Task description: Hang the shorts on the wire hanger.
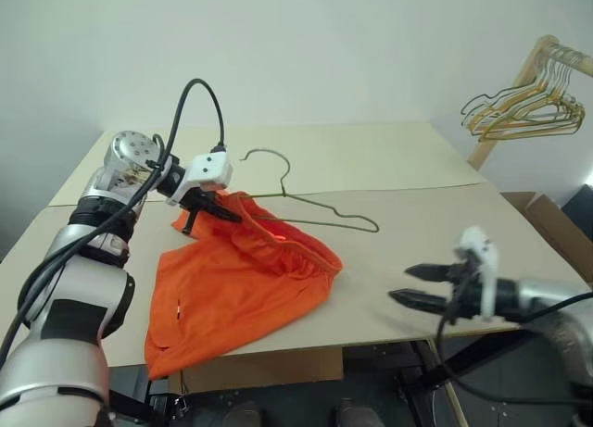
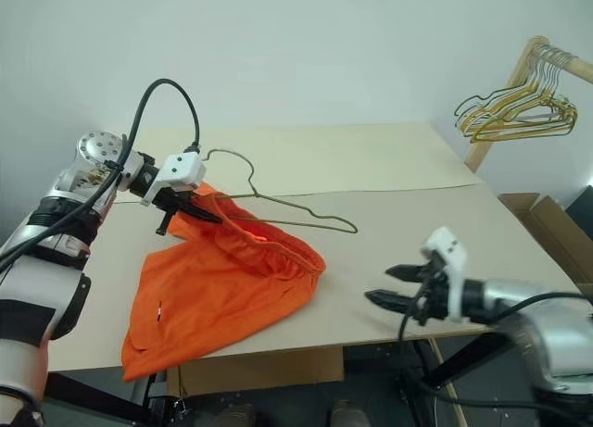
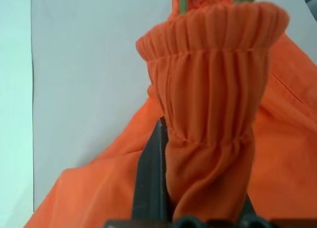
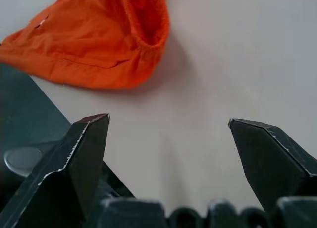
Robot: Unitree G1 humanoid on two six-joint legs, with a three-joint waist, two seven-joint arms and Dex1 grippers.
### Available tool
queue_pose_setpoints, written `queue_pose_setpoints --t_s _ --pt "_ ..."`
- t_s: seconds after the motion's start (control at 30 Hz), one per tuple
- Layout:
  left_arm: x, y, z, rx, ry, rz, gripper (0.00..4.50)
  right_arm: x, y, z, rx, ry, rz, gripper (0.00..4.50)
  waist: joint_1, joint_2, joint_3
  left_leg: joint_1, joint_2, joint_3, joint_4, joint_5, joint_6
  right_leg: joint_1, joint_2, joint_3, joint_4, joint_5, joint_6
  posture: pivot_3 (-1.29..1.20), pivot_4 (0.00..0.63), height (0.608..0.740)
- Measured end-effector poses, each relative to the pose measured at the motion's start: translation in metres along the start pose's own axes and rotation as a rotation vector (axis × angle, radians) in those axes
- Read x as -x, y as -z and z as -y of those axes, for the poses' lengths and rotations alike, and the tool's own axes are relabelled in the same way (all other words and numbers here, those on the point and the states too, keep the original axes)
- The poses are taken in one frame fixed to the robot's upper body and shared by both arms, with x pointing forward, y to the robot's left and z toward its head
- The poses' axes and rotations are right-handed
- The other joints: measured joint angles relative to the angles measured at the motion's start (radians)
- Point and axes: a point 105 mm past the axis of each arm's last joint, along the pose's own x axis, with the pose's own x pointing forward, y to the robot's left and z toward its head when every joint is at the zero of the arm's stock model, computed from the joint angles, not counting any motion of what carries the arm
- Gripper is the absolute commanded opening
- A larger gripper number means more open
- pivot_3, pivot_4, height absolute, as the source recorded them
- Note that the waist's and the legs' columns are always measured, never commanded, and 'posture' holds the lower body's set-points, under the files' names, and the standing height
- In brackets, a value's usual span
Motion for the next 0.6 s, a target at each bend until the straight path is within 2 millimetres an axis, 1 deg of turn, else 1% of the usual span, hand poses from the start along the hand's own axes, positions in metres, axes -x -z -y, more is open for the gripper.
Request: queue_pose_setpoints --t_s 0.1,0.17,0.27,0.37,0.43,0.47,0.6 --pt "0.001 -0.003 -0.002 -0.006 -0.004 0.002 0.02 -0.037 0.01 -0.004 -0.105 -0.02 0.055 4.45 -0.008 0.0 0.0 -0.001 0.0 0.0 0.0 0.0 0.0 -0.001 0.0 0.0 0.0 0.0 0.0 -0.04 0.0 0.74" --pt "0.002 -0.004 -0.002 -0.007 -0.006 0.004 0.02 -0.057 0.01 -0.012 -0.126 -0.056 0.068 4.45 -0.013 0.0 0.0 -0.001 0.0 -0.001 0.0 0.0 0.0 -0.001 0.0 0.0 0.0 0.0 0.0 -0.04 0.0 0.74" --pt "0.002 -0.003 -0.002 -0.003 -0.007 0.007 0.02 -0.077 0.002 -0.02 -0.121 -0.102 0.08 4.45 -0.014 0.0 0.0 -0.001 -0.001 -0.003 0.0 0.0 0.0 0.0 -0.001 0.0 -0.001 0.0 0.001 -0.03 0.0 0.74" --pt "0.002 -0.004 -0.003 -0.002 -0.009 0.012 0.02 -0.094 0.003 -0.024 -0.13 -0.134 0.056 4.45 -0.013 0.0 0.0 -0.001 -0.001 -0.004 0.0 0.0 0.0 0.0 -0.001 0.0 -0.001 0.0 0.001 -0.03 0.0 0.74" --pt "0.003 -0.004 -0.003 -0.001 -0.009 0.013 0.02 -0.106 0.009 -0.022 -0.167 -0.133 0.029 4.09 -0.014 0.0 0.0 -0.002 -0.001 -0.004 0.0 0.0 0.0 0.0 -0.001 0.0 -0.001 0.0 0.001 -0.02 0.0 0.74" --pt "0.003 -0.004 -0.003 0.0 -0.01 0.014 0.02 -0.108 0.01 -0.021 -0.172 -0.13 0.021 3.9 -0.014 0.0 0.0 -0.002 -0.001 -0.004 0.0 0.0 0.0 0.0 -0.001 0.0 -0.001 0.0 0.001 -0.01 0.0 0.74" --pt "0.005 -0.003 -0.003 0.01 -0.016 0.013 0.02 -0.11 0.012 -0.016 -0.185 -0.119 0.011 2.55 -0.014 0.0 0.0 -0.002 -0.001 -0.004 0.0 0.0 0.0 0.0 -0.001 0.0 -0.001 0.0 0.001 -0.01 0.0 0.74"
